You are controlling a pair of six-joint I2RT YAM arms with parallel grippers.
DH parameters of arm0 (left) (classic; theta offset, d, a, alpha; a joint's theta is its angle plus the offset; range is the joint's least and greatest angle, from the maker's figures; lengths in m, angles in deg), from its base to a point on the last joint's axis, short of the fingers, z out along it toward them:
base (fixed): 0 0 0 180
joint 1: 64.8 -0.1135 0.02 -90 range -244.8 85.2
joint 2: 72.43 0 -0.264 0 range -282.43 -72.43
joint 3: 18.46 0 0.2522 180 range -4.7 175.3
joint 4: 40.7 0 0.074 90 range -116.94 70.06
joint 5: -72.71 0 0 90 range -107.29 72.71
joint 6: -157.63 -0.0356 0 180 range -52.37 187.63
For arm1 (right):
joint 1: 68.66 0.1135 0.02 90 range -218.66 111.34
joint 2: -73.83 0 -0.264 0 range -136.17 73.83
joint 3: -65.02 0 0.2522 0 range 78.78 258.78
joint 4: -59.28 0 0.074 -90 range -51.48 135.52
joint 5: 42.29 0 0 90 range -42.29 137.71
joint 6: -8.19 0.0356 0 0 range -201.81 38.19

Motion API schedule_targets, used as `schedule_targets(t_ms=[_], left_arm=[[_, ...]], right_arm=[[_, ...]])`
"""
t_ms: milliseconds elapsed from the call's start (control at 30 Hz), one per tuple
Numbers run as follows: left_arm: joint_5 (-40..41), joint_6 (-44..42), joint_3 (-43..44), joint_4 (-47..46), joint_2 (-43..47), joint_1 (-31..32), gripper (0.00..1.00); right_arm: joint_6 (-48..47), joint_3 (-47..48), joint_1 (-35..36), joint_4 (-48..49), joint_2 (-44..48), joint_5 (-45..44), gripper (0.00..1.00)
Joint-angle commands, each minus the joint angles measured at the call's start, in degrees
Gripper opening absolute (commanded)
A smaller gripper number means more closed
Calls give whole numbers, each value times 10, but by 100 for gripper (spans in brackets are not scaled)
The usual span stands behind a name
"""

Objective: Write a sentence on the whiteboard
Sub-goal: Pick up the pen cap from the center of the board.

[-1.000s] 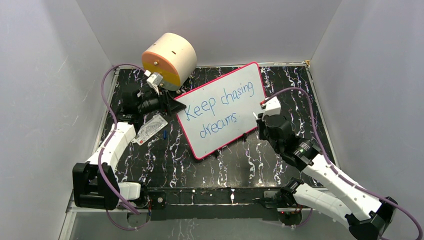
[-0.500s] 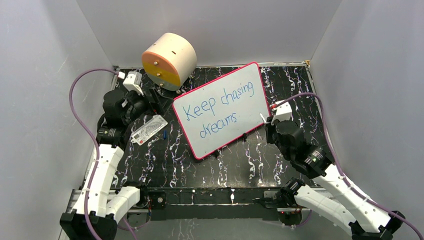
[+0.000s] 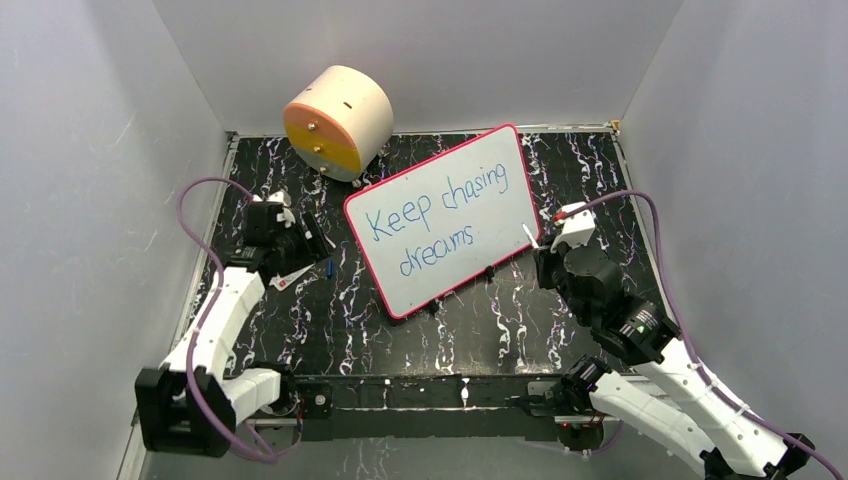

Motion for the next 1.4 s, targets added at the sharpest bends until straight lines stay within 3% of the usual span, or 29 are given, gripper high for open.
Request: schedule_targets(t_ms=[0,433,600,967,1367], left_arm=[[9,12,-4,10,-71,0,70],[16,-48,99,18,-299,4,43],[24,-63,139,34,-352,5,38],[65,-81,163,74,-413,48,30],[109,-76,156,100,-419,69,10]], right_arm=[[-3,-2,-3,21,12,9,0],[-3,-4,-3,19,28,4,0],[-5,-4,-3,19,29,-2,0],[-3,-5,-3,24,28,0,0],[-1,-6,-3,25,28,2,0]])
